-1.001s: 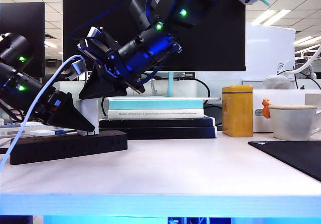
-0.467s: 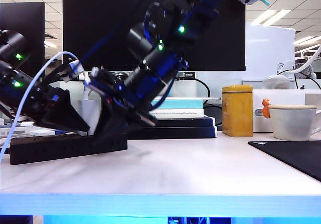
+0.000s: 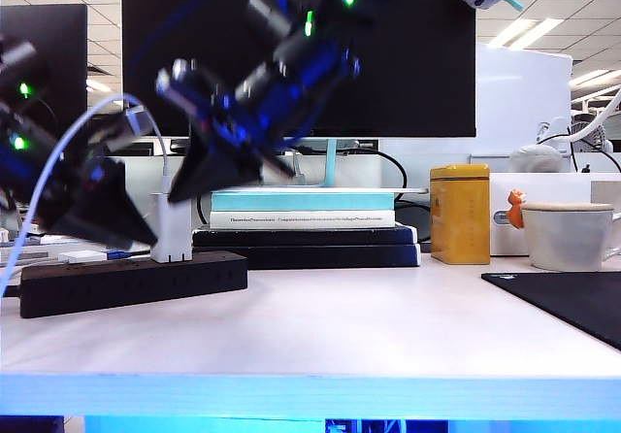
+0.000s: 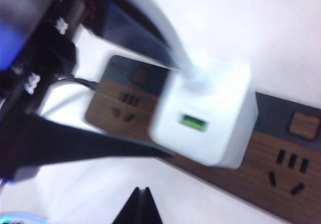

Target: Plug the white charger into the left socket.

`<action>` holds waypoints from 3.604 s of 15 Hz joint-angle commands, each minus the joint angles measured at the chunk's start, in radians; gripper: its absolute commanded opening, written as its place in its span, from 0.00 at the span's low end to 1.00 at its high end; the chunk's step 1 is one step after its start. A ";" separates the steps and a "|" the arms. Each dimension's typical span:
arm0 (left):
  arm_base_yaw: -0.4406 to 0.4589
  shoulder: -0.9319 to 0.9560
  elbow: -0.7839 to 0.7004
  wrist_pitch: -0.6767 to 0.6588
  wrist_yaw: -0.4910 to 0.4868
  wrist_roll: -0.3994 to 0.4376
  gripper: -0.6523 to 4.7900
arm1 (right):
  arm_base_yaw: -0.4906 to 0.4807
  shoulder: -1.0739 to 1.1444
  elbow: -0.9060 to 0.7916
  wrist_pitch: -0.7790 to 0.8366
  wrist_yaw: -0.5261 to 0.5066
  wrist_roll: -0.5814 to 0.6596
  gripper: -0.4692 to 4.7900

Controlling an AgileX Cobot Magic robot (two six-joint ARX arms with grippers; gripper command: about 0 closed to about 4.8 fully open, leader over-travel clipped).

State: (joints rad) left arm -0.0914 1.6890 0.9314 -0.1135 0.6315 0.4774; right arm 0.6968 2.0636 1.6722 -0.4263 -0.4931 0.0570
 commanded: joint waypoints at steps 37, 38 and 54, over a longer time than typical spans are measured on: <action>0.002 -1.656 -0.489 -0.245 -0.418 -0.454 0.11 | -0.089 -1.367 -1.080 0.327 0.663 0.026 0.09; 0.001 -1.651 -0.592 -0.148 -0.397 -0.472 0.11 | -0.089 -1.367 -1.180 0.396 0.705 0.042 0.09; 0.002 -1.651 -0.921 -0.041 -0.440 -0.471 0.11 | -0.089 -1.363 -1.671 0.693 0.700 0.042 0.09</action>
State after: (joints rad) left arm -0.0914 0.0360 0.0120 -0.1497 0.1925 0.0067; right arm 0.6067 0.7010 0.0097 0.2543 0.2070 0.0978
